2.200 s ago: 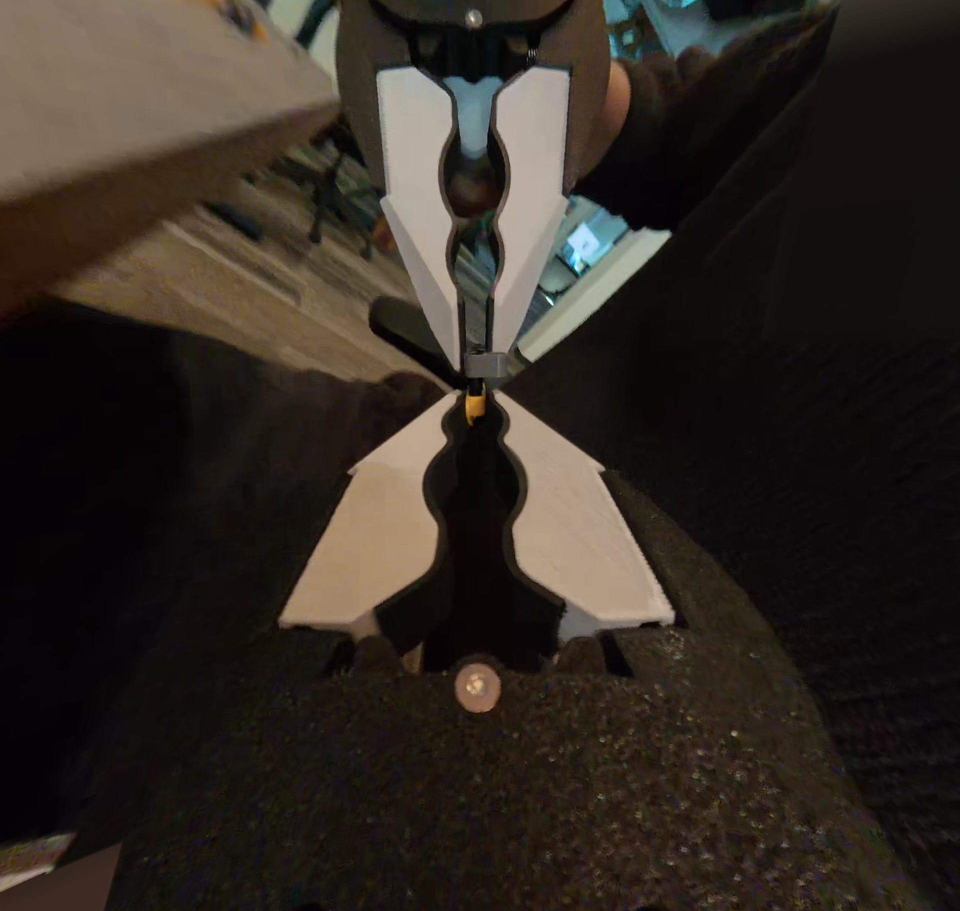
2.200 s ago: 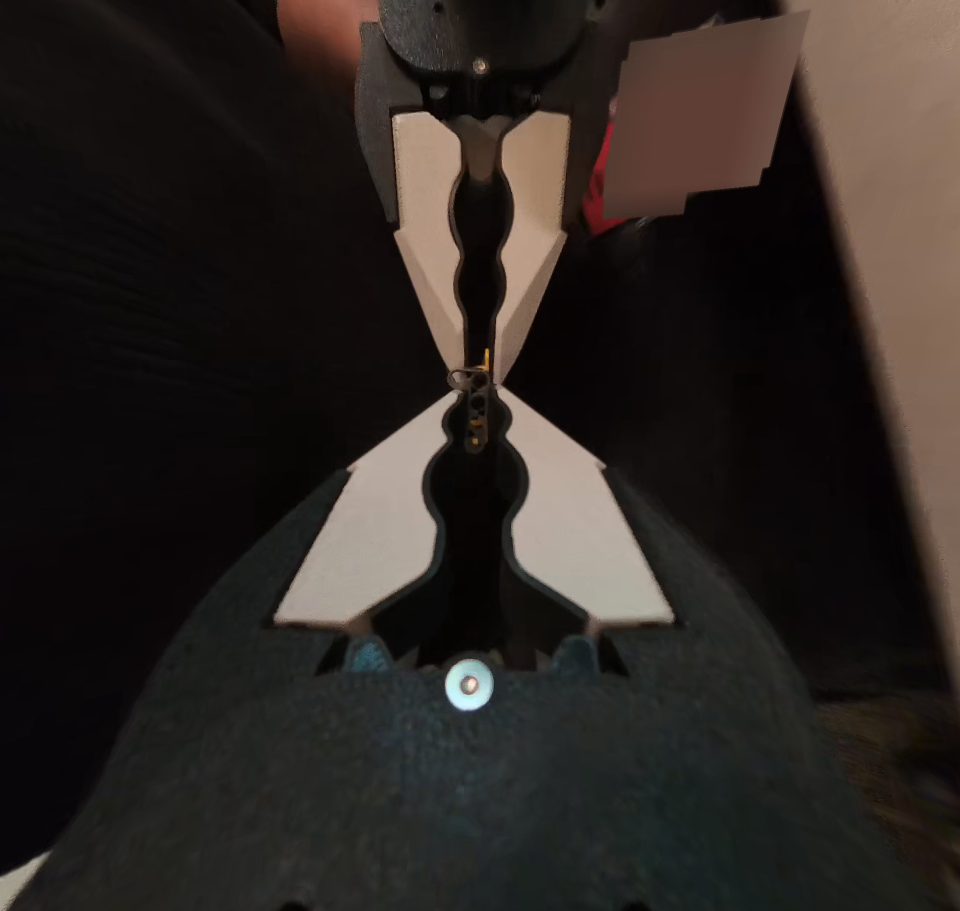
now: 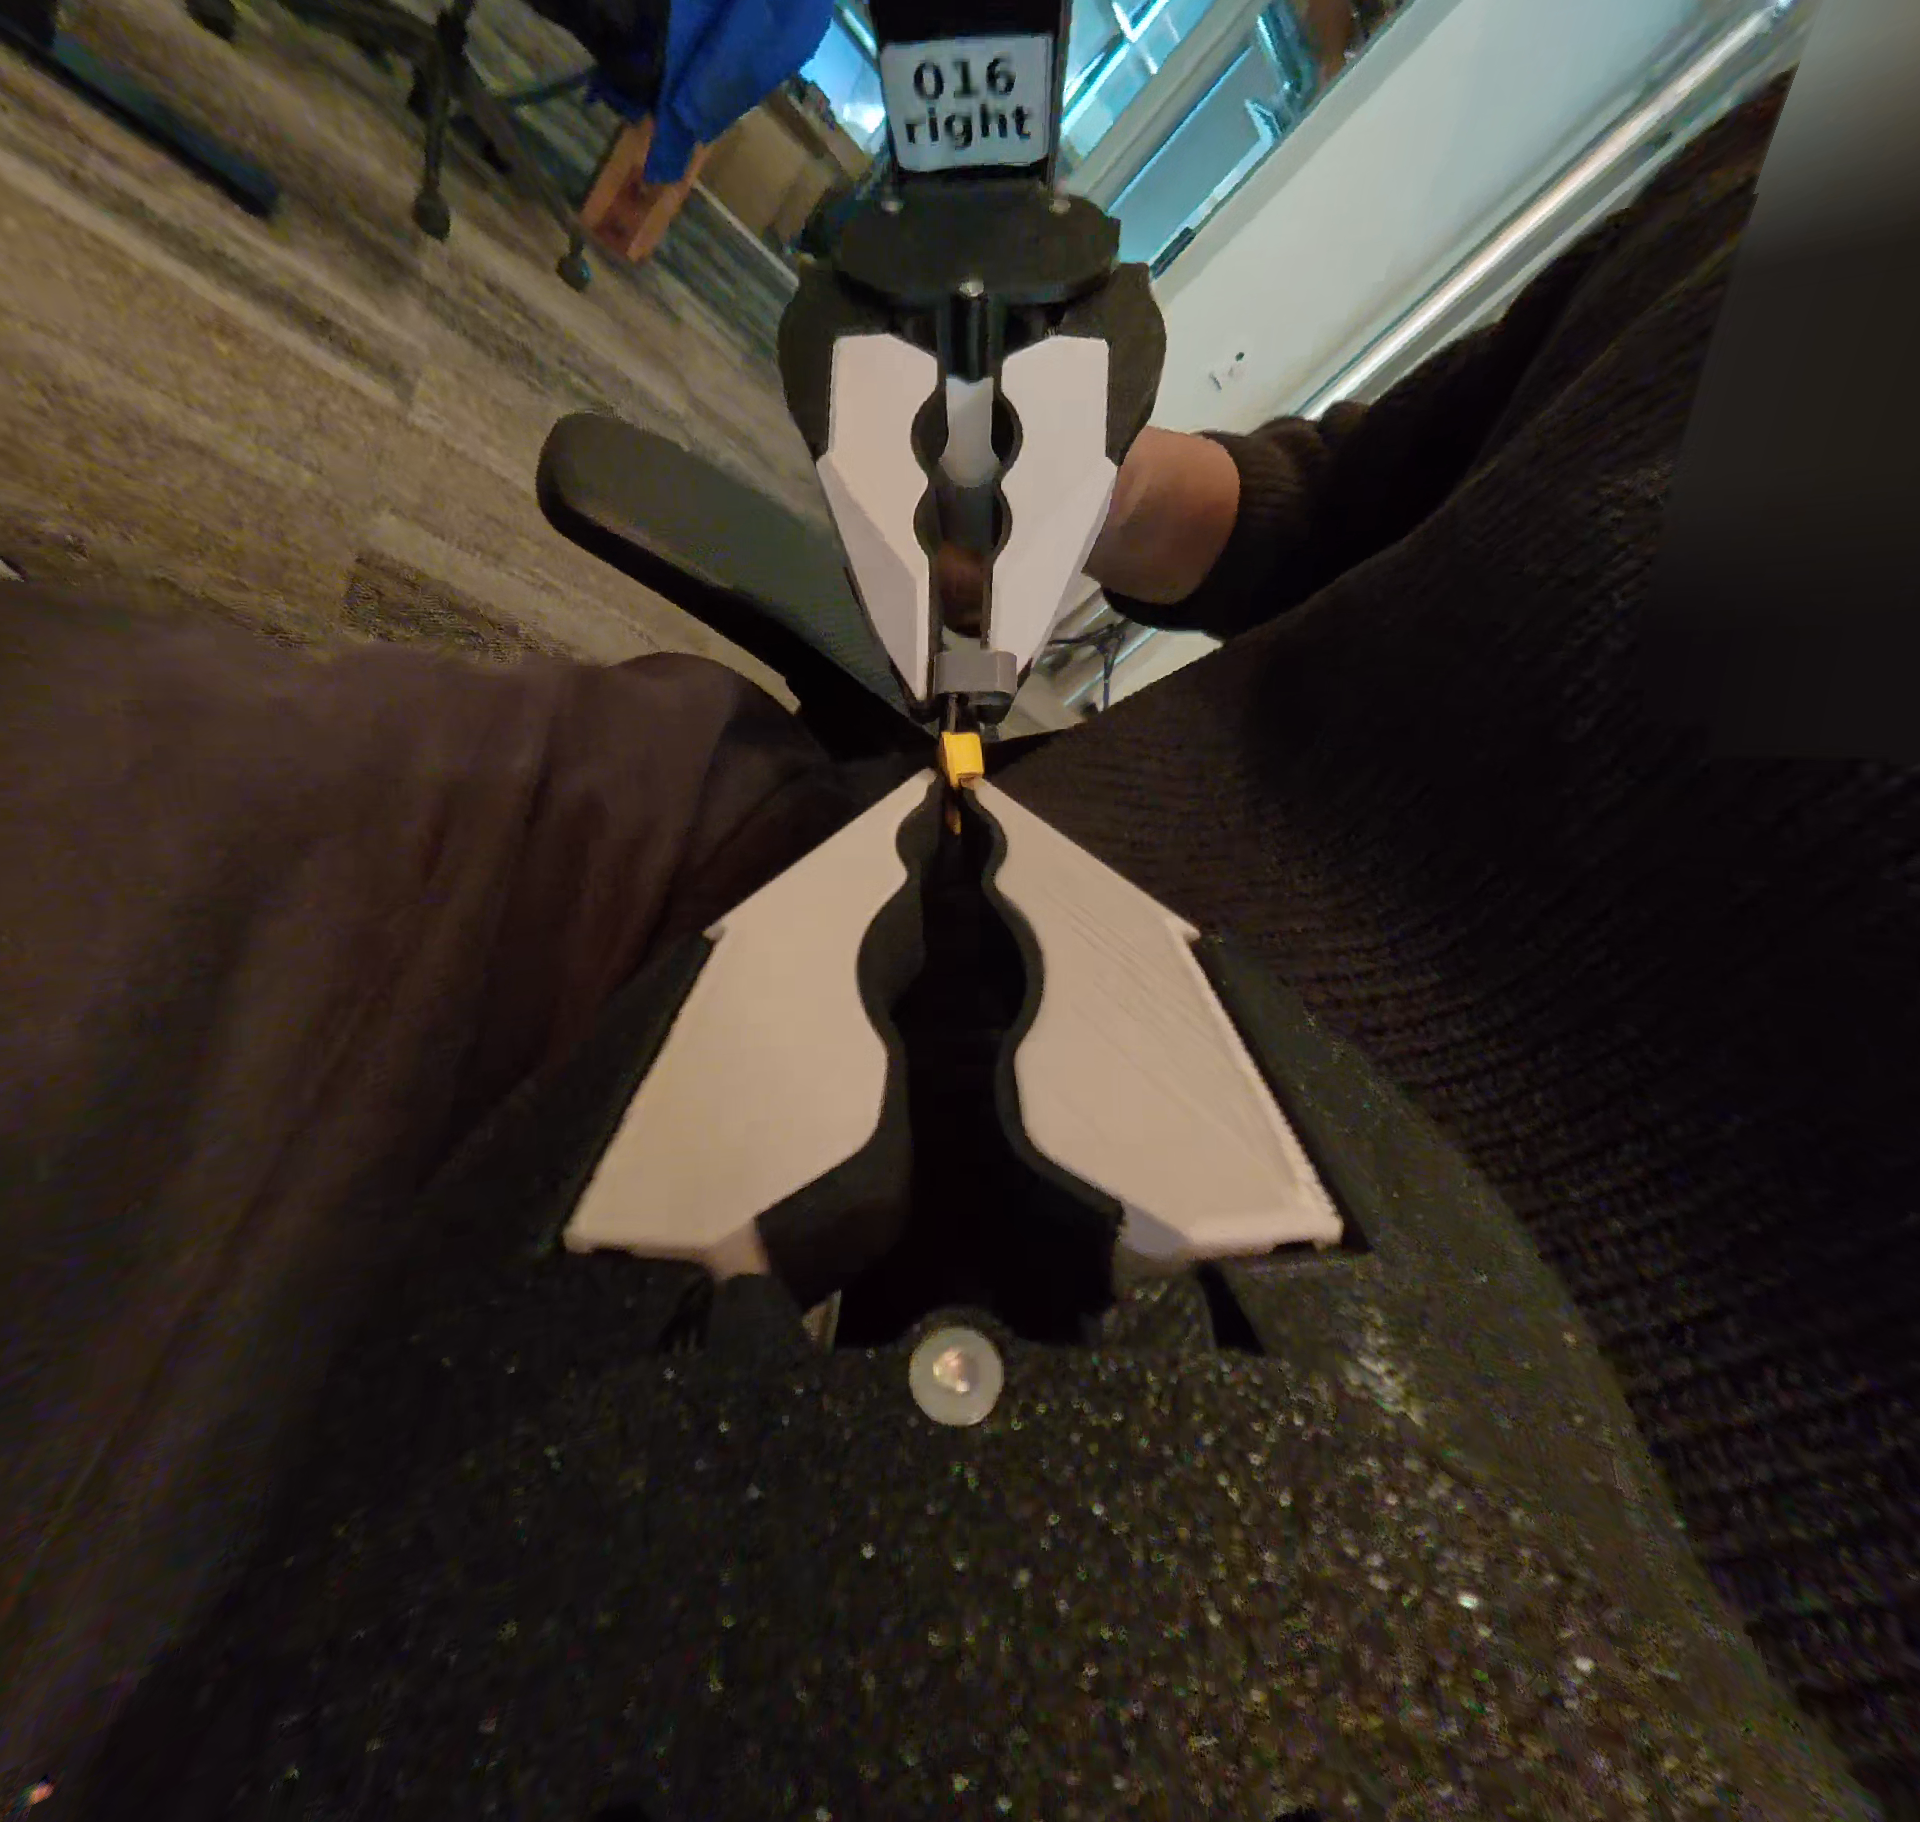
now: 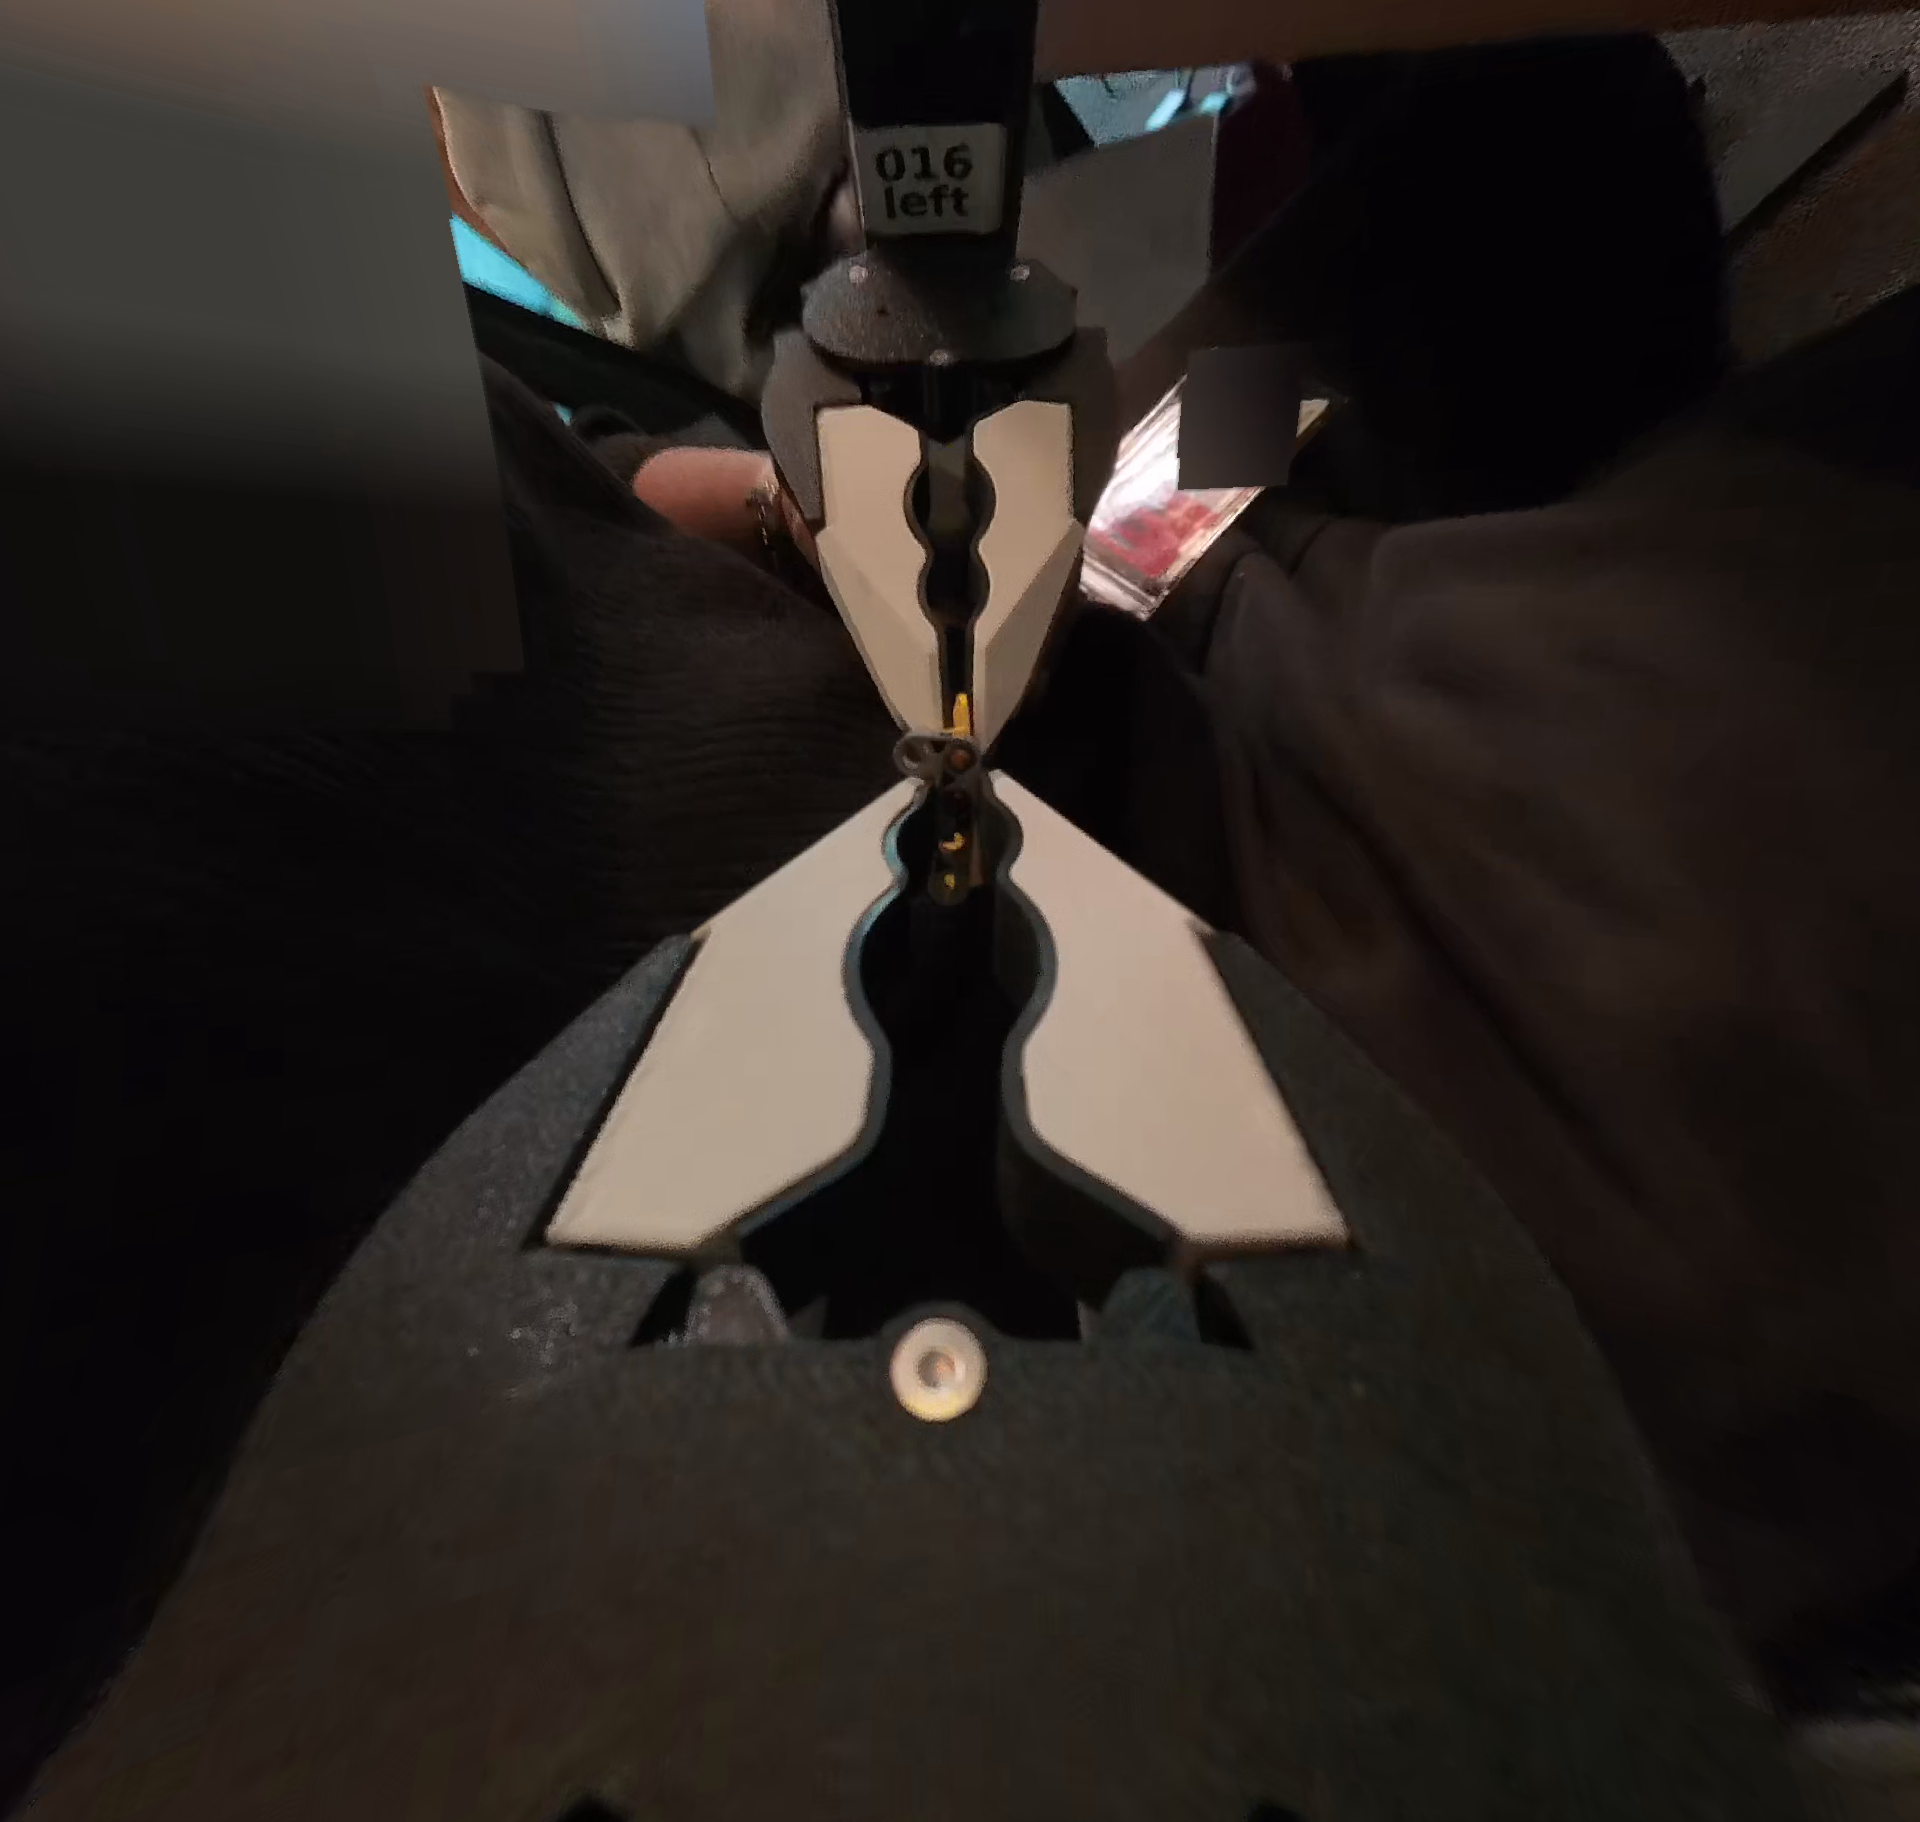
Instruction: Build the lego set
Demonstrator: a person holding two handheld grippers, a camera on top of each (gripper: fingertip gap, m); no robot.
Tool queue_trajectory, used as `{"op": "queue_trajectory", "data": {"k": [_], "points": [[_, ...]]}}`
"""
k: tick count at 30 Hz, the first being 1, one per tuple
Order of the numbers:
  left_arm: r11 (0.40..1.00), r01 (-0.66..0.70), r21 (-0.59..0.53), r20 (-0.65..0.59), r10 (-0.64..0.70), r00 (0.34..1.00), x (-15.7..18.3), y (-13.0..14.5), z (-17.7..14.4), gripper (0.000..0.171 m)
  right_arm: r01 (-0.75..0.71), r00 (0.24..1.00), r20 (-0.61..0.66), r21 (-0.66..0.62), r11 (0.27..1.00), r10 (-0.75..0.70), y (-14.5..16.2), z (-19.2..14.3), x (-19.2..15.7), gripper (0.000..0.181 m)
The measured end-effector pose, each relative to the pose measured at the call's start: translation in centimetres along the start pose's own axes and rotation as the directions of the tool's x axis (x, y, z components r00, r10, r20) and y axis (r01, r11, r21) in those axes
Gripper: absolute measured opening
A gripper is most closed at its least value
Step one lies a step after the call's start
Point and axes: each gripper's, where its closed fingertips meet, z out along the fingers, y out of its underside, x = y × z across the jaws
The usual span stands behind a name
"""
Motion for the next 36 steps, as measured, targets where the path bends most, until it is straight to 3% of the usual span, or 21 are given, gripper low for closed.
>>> {"op": "queue_trajectory", "data": {"k": [6, 19, 30, 36], "points": [[0.992, -0.101, -0.077, 0.054, 0.105, 0.993, 0.4, 1.4, 0.5, 0.0, 0.208, 0.973, -0.056, -0.212, 0.955, -0.224, 1.3, 0.2, -0.8, 0.008], [0.989, -0.102, -0.108, 0.124, 0.115, 0.986, 0.0, 2.6, 1.1, 0.0, 0.114, 0.989, -0.05, -0.341, 0.933, -0.139, 2.9, 0.4, -0.4, 0.007], [0.974, -0.128, -0.189, 0.194, 0.165, 0.967, -0.5, 3.3, 1.5, 0.0, 0.127, 0.977, -0.073, -0.561, 0.818, -0.202, 3.5, 0.3, 0.2, 0.006], [0.958, -0.167, -0.231, 0.177, 0.21, 0.961, -0.3, 3.7, 2.0, 0.0, 0.073, 0.997, 0.055, -0.661, 0.747, -0.049, 3.9, 0.1, -0.1, 0.006]]}}
